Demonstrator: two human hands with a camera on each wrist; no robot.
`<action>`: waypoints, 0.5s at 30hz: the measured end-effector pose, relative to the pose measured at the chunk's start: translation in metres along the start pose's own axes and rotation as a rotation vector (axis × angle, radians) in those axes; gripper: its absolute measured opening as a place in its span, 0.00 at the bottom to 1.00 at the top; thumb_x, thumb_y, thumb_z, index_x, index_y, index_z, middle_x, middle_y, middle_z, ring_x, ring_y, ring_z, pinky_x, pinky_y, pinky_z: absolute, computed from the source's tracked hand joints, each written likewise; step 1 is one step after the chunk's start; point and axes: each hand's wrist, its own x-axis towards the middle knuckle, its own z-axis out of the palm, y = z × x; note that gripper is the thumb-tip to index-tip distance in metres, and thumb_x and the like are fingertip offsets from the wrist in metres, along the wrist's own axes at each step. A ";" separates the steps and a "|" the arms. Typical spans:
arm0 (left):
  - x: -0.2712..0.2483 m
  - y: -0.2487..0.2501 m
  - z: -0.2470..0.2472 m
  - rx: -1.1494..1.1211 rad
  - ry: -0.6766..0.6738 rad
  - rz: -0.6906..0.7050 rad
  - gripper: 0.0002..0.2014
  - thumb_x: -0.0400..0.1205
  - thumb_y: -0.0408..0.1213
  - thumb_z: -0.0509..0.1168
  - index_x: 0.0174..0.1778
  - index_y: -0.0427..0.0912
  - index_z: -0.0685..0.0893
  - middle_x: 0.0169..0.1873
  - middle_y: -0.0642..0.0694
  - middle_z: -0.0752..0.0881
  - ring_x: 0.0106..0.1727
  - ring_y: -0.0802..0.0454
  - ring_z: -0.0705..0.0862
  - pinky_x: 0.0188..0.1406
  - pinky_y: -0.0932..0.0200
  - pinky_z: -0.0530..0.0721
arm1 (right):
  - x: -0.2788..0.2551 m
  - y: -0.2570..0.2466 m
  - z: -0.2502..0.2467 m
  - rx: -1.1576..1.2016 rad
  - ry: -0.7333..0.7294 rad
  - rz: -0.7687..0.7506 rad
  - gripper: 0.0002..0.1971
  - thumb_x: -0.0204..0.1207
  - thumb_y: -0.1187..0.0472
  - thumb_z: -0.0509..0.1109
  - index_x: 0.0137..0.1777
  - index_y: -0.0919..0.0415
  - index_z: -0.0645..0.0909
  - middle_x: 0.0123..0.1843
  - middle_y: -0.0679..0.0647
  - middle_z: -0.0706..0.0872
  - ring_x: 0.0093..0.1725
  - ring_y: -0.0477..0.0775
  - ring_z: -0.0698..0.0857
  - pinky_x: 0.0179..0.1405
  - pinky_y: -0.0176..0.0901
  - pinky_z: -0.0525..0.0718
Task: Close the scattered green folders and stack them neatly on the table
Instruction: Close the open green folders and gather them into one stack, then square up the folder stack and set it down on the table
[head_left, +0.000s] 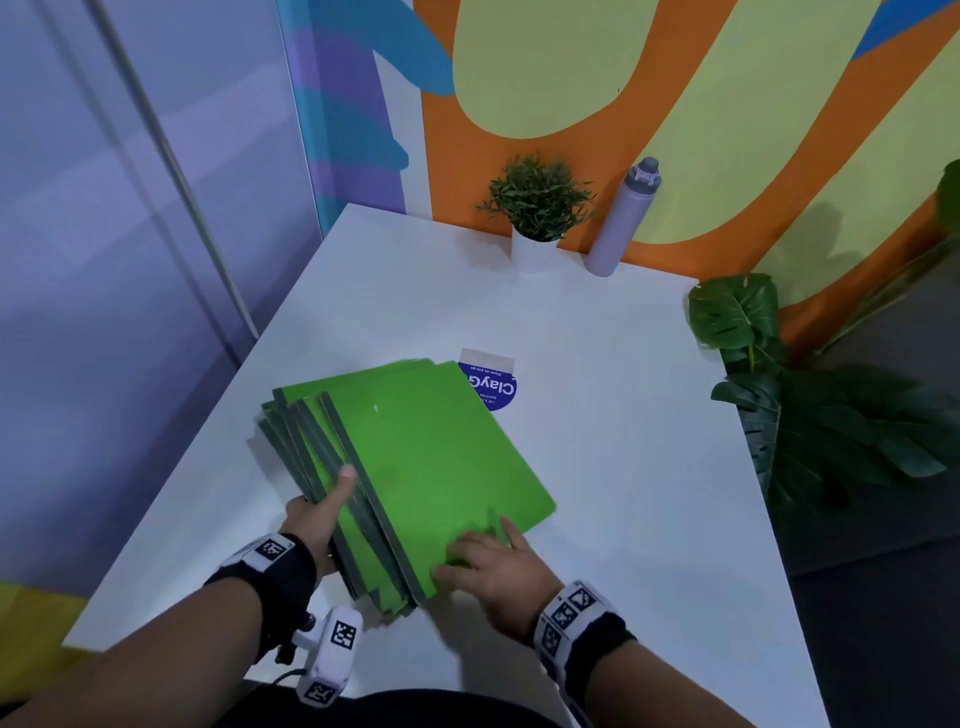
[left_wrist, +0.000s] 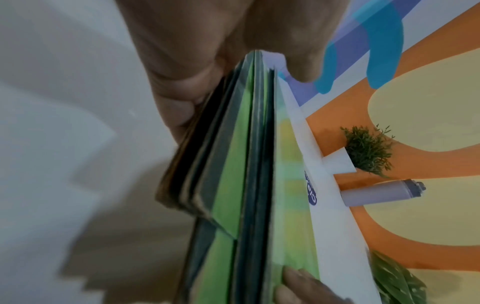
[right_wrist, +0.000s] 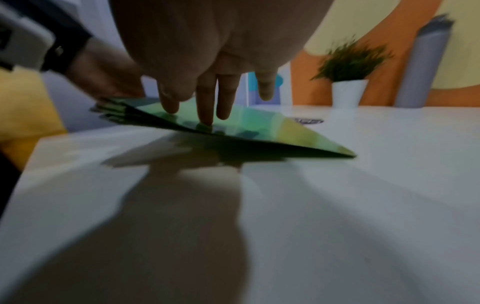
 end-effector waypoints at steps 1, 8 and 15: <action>0.003 -0.004 0.001 0.052 0.028 0.024 0.65 0.51 0.72 0.76 0.78 0.38 0.61 0.73 0.31 0.74 0.67 0.27 0.78 0.59 0.36 0.81 | -0.002 -0.001 0.002 0.037 -0.044 0.005 0.35 0.67 0.75 0.64 0.70 0.44 0.68 0.73 0.53 0.76 0.75 0.57 0.70 0.70 0.79 0.50; -0.025 0.010 0.006 0.033 0.014 0.154 0.42 0.57 0.37 0.81 0.64 0.42 0.67 0.60 0.34 0.81 0.58 0.29 0.82 0.55 0.31 0.85 | 0.000 0.047 -0.018 0.248 0.089 0.313 0.32 0.77 0.61 0.62 0.79 0.41 0.58 0.81 0.54 0.65 0.79 0.54 0.63 0.78 0.67 0.57; -0.073 0.034 0.011 0.130 -0.302 0.408 0.24 0.75 0.20 0.70 0.56 0.55 0.76 0.53 0.42 0.88 0.58 0.42 0.86 0.65 0.39 0.81 | -0.012 0.095 -0.049 0.902 0.253 0.875 0.53 0.69 0.45 0.75 0.82 0.45 0.38 0.85 0.57 0.49 0.82 0.61 0.53 0.79 0.63 0.56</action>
